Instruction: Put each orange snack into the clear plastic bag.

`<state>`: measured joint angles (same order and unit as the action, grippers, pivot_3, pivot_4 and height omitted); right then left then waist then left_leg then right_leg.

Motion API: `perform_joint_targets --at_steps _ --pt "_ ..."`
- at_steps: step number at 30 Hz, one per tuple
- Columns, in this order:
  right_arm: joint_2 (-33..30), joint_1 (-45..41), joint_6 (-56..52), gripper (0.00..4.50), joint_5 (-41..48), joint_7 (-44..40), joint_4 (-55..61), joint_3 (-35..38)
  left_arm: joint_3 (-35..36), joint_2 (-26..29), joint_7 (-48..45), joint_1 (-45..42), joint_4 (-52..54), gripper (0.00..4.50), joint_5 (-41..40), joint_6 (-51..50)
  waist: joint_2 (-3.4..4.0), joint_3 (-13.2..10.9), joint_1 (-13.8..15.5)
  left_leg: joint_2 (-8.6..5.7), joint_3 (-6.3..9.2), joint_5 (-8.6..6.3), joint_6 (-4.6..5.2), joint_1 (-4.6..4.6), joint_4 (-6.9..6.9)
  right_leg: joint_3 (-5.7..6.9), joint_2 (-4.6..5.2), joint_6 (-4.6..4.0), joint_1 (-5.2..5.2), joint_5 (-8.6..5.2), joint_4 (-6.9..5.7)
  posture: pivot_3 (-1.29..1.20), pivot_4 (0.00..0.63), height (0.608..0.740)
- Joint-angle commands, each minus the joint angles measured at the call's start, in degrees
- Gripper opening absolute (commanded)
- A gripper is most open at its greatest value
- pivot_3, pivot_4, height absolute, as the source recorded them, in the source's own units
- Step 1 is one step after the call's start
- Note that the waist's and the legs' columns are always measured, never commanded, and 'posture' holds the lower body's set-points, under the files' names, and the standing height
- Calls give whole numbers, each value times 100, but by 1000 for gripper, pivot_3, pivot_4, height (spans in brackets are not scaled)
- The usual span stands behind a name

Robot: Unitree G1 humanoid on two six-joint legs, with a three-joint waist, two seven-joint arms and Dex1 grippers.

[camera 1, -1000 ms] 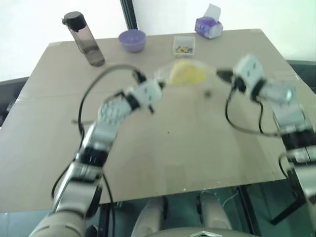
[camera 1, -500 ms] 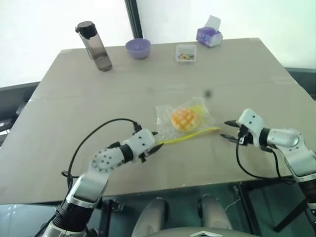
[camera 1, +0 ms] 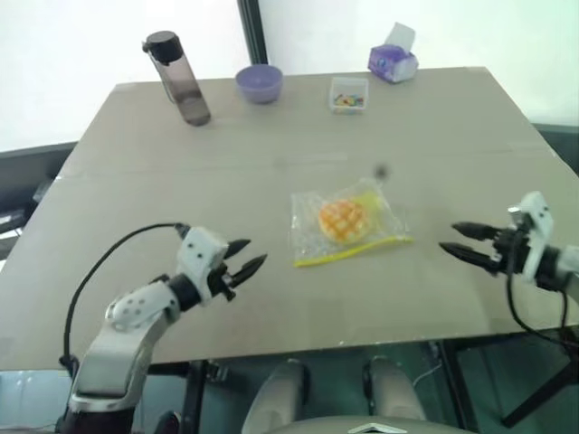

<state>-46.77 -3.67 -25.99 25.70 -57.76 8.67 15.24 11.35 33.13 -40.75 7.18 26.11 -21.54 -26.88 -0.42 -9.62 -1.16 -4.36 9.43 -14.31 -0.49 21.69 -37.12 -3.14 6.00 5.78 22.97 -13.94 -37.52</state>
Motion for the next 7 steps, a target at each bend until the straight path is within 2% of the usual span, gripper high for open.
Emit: perform_joint_targets --at_steps 1,7 --pt "-93 76 207 2493 121 -107 -32 337 378 37 58 128 319 2398 -340 -102 0 0 10 0 -2 0 0 0 0 0 0 0 0 0 -2 0 150 740" --pt "-64 133 308 2493 245 -140 -119 472 493 92 242 242 463 2398 -432 -305 1 0 28 0 -9 0 0 -1 -3 -4 0 1 -1 0 -2 0 150 740"
